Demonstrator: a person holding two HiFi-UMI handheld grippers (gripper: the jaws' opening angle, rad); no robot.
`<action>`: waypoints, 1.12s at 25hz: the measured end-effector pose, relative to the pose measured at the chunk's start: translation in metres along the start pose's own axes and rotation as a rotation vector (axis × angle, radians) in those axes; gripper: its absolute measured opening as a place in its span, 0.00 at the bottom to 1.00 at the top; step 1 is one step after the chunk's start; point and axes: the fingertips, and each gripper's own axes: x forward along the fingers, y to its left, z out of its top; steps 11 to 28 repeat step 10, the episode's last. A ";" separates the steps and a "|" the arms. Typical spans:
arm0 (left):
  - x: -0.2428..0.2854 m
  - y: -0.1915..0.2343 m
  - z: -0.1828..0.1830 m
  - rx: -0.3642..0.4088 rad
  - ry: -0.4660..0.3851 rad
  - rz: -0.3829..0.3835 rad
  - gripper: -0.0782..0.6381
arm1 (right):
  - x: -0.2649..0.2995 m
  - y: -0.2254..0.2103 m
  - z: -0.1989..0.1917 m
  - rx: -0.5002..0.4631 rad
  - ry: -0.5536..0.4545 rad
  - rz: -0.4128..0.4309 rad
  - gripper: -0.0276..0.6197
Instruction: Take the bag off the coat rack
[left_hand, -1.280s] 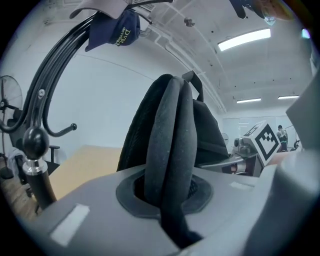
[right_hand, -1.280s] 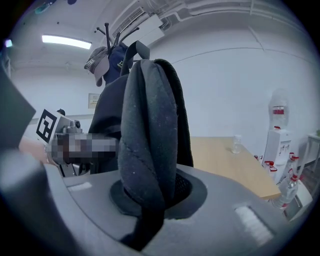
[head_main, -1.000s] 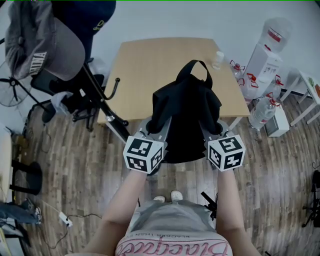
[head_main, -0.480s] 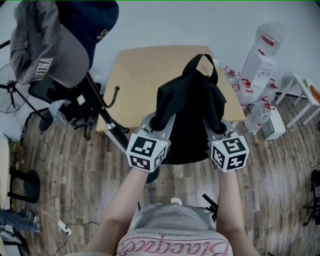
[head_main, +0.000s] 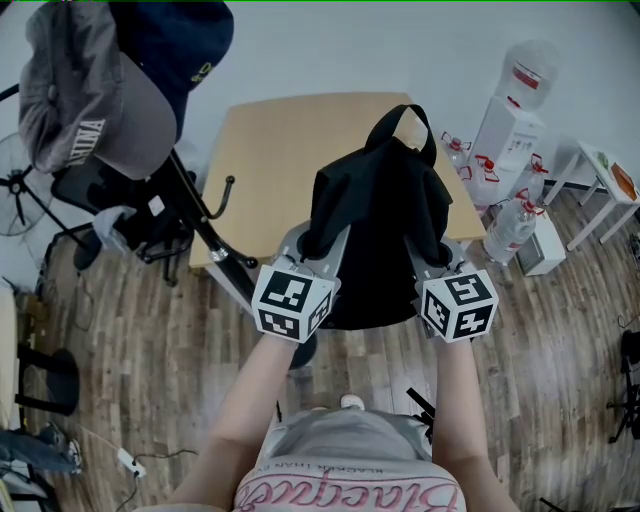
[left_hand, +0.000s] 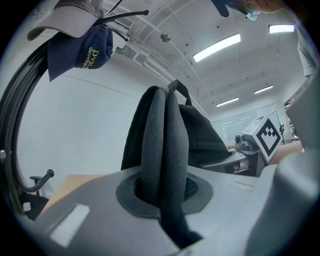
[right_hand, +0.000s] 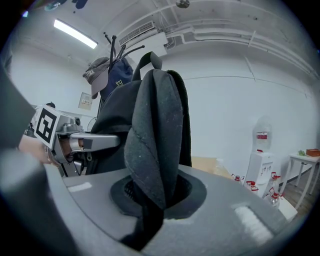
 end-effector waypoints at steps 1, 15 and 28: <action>0.000 -0.001 0.001 0.001 -0.001 -0.002 0.19 | -0.001 0.000 0.000 0.000 0.000 -0.001 0.10; -0.009 -0.003 0.002 -0.012 -0.004 0.001 0.19 | -0.007 0.007 0.001 -0.007 0.007 -0.007 0.10; -0.009 -0.003 0.002 -0.012 -0.004 0.001 0.19 | -0.007 0.007 0.001 -0.007 0.007 -0.007 0.10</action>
